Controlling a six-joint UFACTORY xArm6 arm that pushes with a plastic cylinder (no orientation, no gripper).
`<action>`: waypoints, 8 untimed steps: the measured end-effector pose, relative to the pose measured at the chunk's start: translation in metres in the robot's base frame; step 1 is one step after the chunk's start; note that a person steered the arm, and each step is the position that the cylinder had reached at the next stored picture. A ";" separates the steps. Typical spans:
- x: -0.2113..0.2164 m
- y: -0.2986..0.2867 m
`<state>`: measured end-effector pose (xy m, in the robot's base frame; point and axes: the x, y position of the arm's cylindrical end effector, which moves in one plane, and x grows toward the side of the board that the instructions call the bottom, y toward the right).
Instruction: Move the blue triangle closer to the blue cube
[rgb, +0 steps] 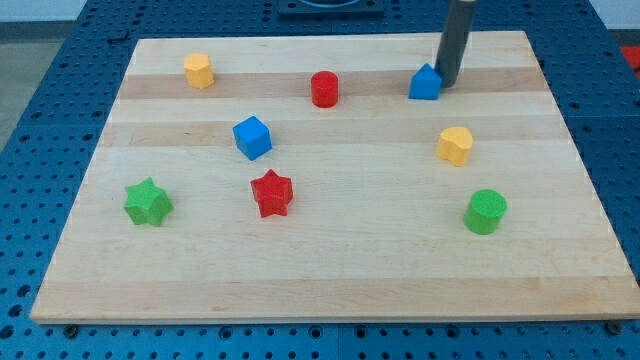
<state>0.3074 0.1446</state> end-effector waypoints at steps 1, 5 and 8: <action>0.031 -0.029; -0.002 -0.024; 0.052 -0.118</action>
<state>0.3598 0.0269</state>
